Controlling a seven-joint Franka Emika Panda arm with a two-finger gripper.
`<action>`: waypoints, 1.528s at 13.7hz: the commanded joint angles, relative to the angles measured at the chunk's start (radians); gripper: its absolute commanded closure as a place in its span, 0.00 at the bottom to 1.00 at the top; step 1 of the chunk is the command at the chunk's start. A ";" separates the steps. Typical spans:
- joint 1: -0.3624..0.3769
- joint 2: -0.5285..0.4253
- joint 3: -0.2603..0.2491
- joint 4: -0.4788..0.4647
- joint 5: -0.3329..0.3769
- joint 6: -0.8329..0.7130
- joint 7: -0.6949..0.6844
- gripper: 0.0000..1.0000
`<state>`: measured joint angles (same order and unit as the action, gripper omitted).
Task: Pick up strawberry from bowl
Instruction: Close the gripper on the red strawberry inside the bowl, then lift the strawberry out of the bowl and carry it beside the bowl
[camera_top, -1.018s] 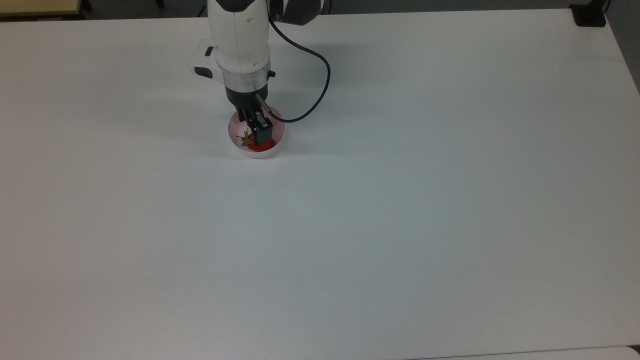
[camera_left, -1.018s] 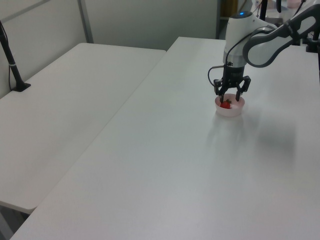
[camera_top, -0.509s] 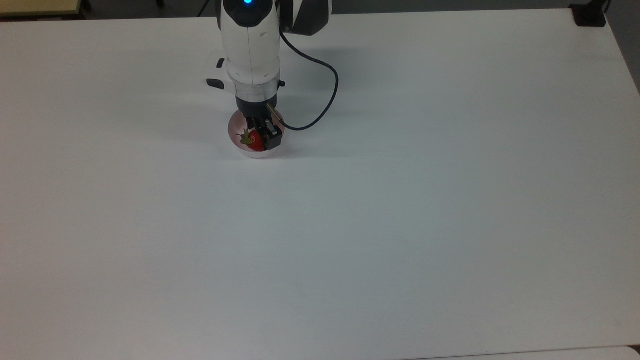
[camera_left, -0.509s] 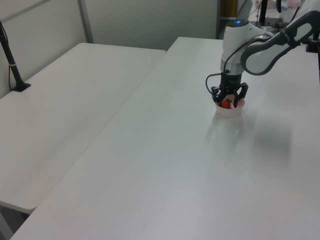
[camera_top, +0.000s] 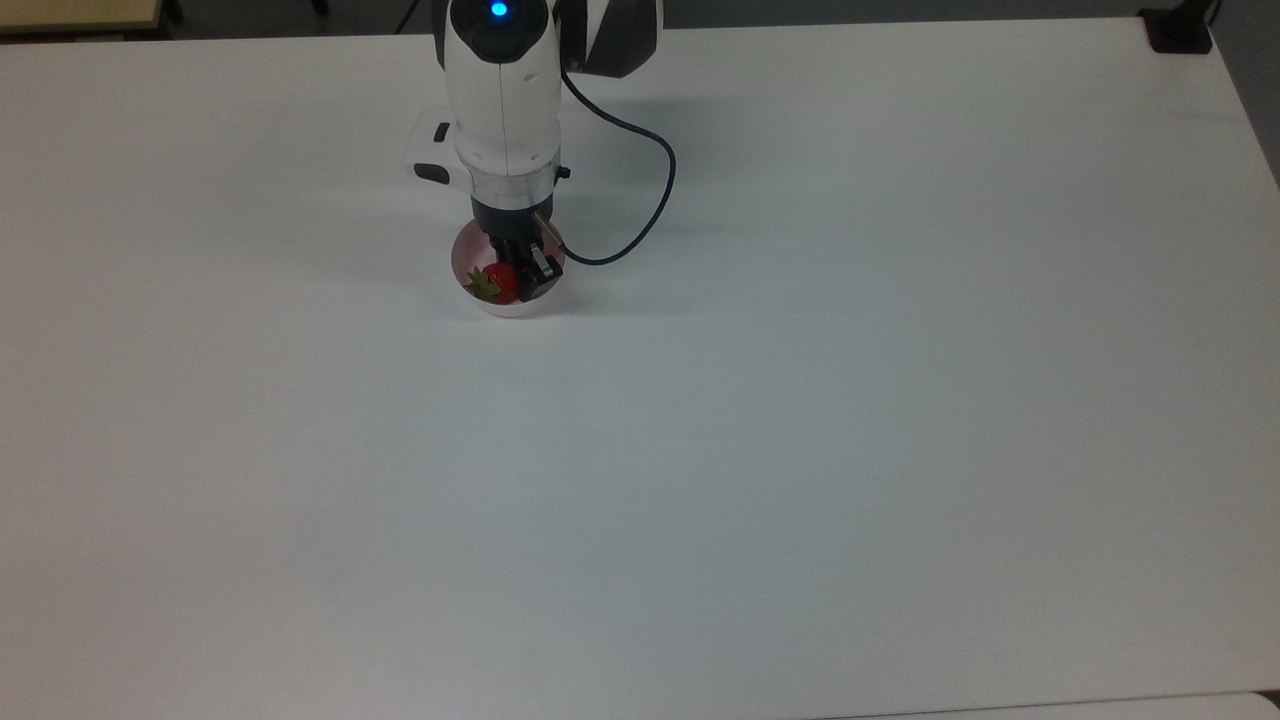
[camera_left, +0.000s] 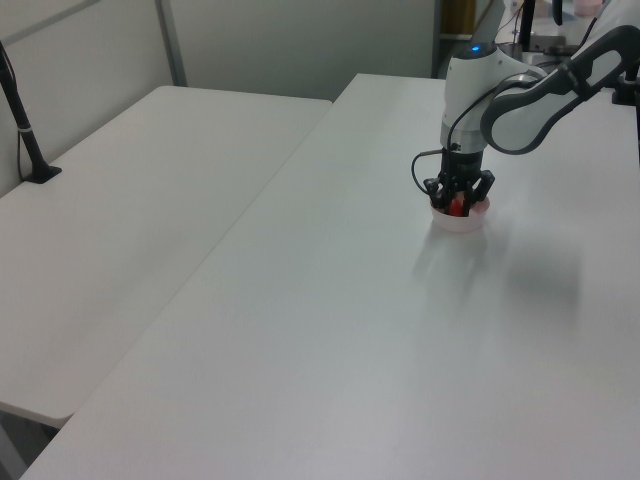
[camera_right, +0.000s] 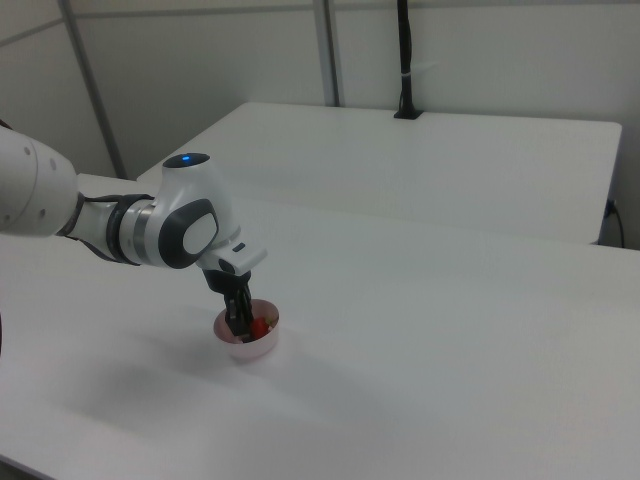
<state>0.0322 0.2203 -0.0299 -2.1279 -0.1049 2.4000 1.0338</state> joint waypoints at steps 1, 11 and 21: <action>0.008 -0.041 -0.007 -0.009 -0.022 -0.027 0.008 0.63; 0.015 -0.090 -0.005 0.169 -0.022 -0.254 -0.229 0.63; -0.138 0.129 -0.007 0.411 -0.027 -0.242 -0.495 0.60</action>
<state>-0.0646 0.2741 -0.0367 -1.8007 -0.1207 2.1743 0.6098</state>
